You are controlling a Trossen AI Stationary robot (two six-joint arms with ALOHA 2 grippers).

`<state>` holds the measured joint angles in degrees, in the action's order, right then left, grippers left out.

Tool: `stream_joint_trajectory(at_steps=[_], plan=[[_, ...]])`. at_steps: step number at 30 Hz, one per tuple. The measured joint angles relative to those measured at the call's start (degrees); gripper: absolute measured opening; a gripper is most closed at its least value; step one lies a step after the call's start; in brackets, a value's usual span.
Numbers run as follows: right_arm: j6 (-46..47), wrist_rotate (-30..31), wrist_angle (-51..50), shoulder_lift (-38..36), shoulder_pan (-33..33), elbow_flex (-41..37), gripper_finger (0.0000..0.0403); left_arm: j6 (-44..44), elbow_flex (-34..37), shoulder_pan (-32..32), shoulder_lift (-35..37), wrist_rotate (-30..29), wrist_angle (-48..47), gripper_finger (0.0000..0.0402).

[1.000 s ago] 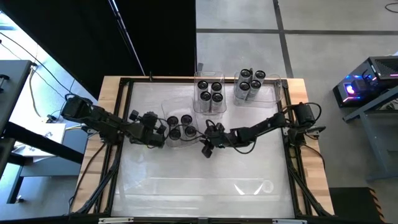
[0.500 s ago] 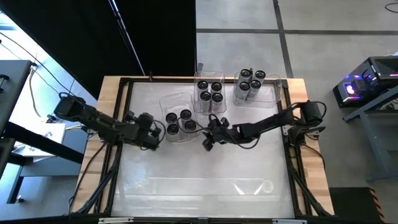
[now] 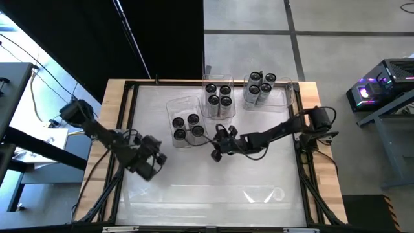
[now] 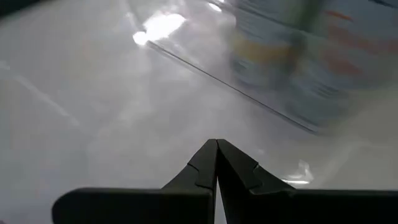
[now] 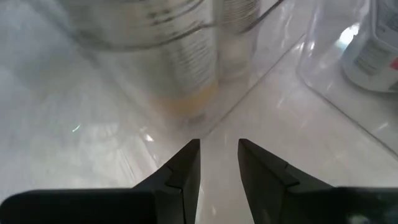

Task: Sort soda cans
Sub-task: Move the bottom transparent bin to the top left of the table

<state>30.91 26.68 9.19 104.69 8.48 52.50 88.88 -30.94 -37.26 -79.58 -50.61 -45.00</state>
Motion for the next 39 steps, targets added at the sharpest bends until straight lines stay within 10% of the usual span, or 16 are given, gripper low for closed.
stream_joint_trajectory(at_steps=[12, 39], plan=[[-1.4, -3.5, 11.0, 4.8, -3.0, -0.1, 0.0103, -4.8, 3.9, -2.7, -13.5, -12.1, 35.3, 0.0000], [-1.5, -5.7, 16.2, 5.0, -5.2, -0.1, 0.0103, -26.1, 4.5, 16.1, -11.3, -14.4, 32.2, 0.0000]])
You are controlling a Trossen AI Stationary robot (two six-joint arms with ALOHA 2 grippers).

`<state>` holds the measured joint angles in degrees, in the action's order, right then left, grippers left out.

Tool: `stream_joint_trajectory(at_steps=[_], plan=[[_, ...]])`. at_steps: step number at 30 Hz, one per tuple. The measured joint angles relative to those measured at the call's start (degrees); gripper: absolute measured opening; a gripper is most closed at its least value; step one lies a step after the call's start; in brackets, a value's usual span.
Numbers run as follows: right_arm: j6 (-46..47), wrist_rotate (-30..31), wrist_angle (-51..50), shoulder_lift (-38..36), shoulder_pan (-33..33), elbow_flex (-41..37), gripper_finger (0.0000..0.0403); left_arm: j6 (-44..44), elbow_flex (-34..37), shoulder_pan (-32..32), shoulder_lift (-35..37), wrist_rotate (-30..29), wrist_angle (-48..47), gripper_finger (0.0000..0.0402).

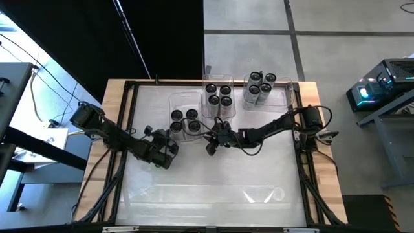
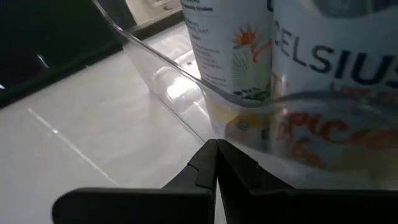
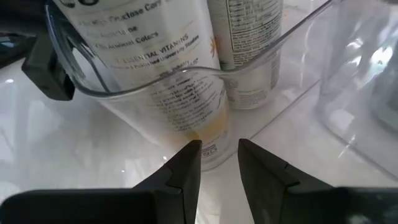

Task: Sort soda cans
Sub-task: Move the bottom transparent bin to the top left of the table

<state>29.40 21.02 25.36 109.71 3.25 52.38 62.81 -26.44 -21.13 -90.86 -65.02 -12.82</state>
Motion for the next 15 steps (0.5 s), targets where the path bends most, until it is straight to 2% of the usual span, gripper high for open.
stream_joint_trajectory(at_steps=[5, 9, 15], plan=[[-2.4, 3.4, -0.4, -0.5, -0.1, 0.0, 0.0103, -1.0, 0.0, 1.4, 0.4, -0.7, -2.3, 0.0000], [-2.5, 3.7, -2.3, -2.5, -0.2, 0.1, 0.0103, 4.2, -0.1, 0.7, 2.2, 0.4, -9.7, 0.0000], [-1.5, 3.8, -15.0, -8.2, 1.0, 0.1, 0.0103, 11.3, -0.1, -5.4, 5.4, 4.5, -18.0, 0.0000]])
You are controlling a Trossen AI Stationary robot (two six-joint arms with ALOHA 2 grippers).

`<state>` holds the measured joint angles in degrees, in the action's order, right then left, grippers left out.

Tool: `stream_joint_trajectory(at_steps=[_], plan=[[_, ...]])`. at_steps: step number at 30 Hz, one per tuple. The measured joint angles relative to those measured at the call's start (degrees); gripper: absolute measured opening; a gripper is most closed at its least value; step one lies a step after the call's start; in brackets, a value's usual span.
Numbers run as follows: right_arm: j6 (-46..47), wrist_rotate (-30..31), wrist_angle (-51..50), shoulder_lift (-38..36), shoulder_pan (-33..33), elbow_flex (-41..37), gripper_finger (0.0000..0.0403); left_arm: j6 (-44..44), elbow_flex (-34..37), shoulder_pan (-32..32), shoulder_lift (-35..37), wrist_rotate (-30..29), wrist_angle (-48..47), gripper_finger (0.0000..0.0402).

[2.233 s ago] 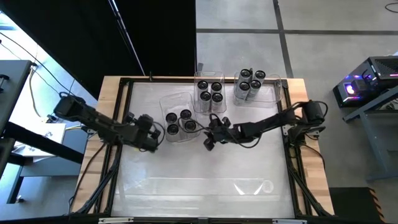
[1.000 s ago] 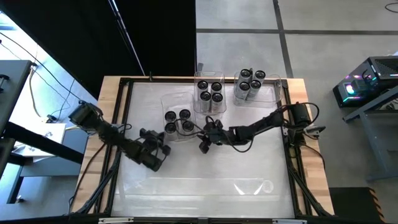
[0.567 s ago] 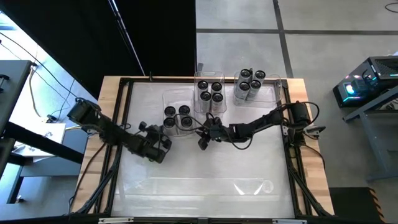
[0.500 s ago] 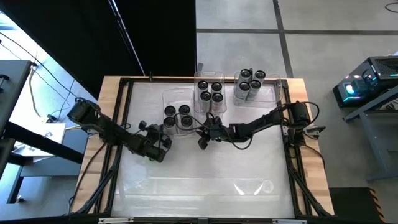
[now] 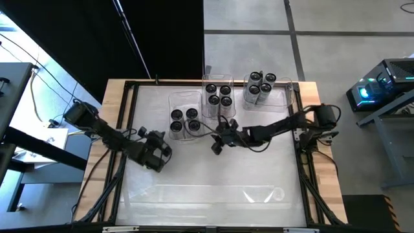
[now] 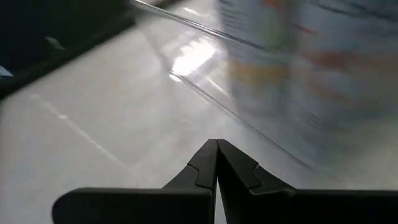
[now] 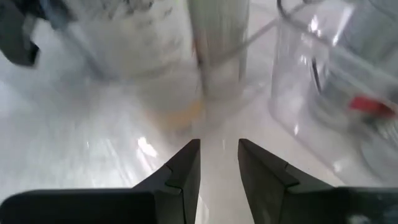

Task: Sort soda cans
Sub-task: Move the bottom transparent bin to the top left of the table

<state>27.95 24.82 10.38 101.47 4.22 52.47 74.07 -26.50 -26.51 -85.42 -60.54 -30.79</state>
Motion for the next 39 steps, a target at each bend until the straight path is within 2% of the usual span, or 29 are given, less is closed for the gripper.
stream_joint_trajectory(at_steps=[5, 8, 11, 15, 19, 25, 31, 39], plan=[[2.3, -0.4, -13.4, -5.2, 3.7, 0.0, 0.0103, -6.0, 0.0, -8.6, 0.2, 4.7, 7.2, 0.0000], [3.7, -1.3, -17.5, -6.7, 6.3, 0.0, 0.0103, -7.8, 0.0, -12.4, -0.1, 4.6, 14.5, 0.0000], [5.1, -1.4, -17.6, -6.7, 8.4, 0.0, 0.0103, -11.4, 0.0, -12.7, -0.8, 2.9, 21.6, 0.0000], [5.2, -0.7, -17.1, -6.2, 10.5, 0.0, 0.0103, -18.2, 0.0, -9.3, -3.3, 1.0, 28.7, 0.0000], [6.6, 1.1, -17.1, -6.3, 12.1, 0.0, 0.0103, -22.2, 0.1, -3.7, -5.2, 4.7, 33.9, 0.0000], [9.5, 1.1, -21.3, -6.4, 14.0, 0.0, 0.0103, -26.6, 0.0, 3.6, -5.7, 8.0, 35.1, 0.0000], [13.9, 1.8, -27.3, -6.4, 14.7, 0.0, 0.0103, -36.7, 0.1, 9.8, -5.8, 8.0, 34.6, 0.0000], [15.1, 2.1, -28.4, -6.4, 15.1, 0.0, 0.0103, -46.6, 0.1, 16.5, -5.8, 9.1, 34.3, 0.0000]])
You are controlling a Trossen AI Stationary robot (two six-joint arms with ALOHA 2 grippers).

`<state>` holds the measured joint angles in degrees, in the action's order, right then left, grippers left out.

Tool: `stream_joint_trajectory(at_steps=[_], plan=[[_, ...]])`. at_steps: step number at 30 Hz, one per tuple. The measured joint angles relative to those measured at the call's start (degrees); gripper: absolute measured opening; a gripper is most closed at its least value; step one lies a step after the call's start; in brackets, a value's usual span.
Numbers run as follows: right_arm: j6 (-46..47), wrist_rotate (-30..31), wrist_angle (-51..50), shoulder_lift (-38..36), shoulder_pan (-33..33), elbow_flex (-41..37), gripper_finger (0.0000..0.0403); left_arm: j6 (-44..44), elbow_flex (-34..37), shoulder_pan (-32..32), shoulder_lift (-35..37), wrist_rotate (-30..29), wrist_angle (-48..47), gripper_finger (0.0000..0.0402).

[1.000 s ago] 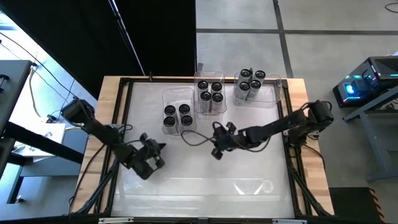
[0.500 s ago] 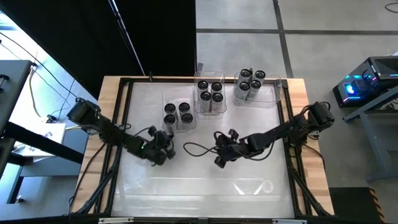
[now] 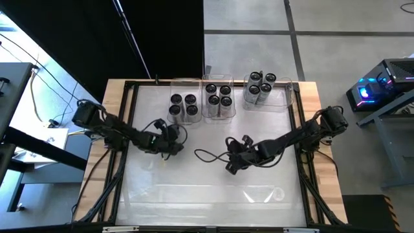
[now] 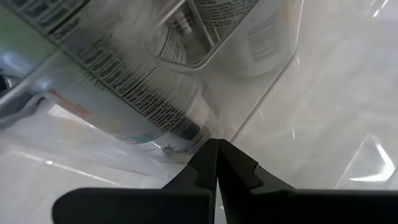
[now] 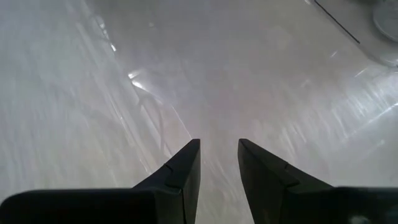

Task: Sort soda cans
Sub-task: Move the bottom transparent bin to the top left of the table, then adjust the right transparent bin

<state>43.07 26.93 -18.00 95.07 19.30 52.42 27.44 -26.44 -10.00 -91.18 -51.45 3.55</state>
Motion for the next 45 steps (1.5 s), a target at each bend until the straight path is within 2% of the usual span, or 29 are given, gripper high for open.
stream_joint_trajectory(at_steps=[8, 12, 17, 20, 24, 26, 30, 35, 39, 42, 45], plan=[[-0.4, 0.4, -0.3, 0.0, 0.0, 0.0, 0.0103, -3.8, 0.0, 2.1, 0.0, 0.2, 0.6, 0.0000], [-1.2, 5.9, -0.8, -1.2, 1.2, -0.1, 0.0103, -5.2, 0.0, 2.1, 0.0, 0.1, 0.7, 0.0000], [-1.1, 10.8, -9.0, -10.8, 3.1, 0.0, 0.0103, -4.4, 0.0, -0.9, 0.9, 1.1, 0.1, 0.0000], [2.4, 11.9, -16.0, -18.7, 1.4, 0.0, 0.0103, -3.9, 0.0, -3.6, 2.3, 1.6, -0.8, 0.0000], [4.5, 11.7, -20.7, -27.0, -5.2, 0.0, 0.0103, -2.6, -1.1, -7.7, 4.6, 1.6, -1.2, 0.0000], [3.6, 8.1, -21.0, -29.0, -10.7, 0.0, 0.0104, -2.6, -1.9, -9.6, 5.5, 1.7, -1.2, 0.0000], [-2.7, -1.4, -20.2, -27.9, -21.8, 0.0, 0.0121, -5.9, -3.2, -12.6, 6.5, 2.0, -1.0, 0.0000], [-11.1, -9.3, -16.1, -23.4, -30.4, 0.0, 0.0184, -8.7, -3.3, -13.5, 6.8, 0.0, -1.5, 0.0000], [-15.2, -10.7, -11.5, -20.0, -32.5, 0.0, 0.0225, -9.1, -3.3, -12.7, 6.8, -1.3, -3.0, 0.0000], [-15.7, -10.4, -9.6, -18.0, -33.4, 0.2, 0.0231, -9.1, -3.3, -12.0, 6.8, -1.6, -3.2, 0.0000], [-16.6, -7.6, -11.5, -16.0, -33.6, 2.2, 0.0232, -9.1, -3.3, -11.7, 6.8, -1.6, -3.3, 0.0000]])
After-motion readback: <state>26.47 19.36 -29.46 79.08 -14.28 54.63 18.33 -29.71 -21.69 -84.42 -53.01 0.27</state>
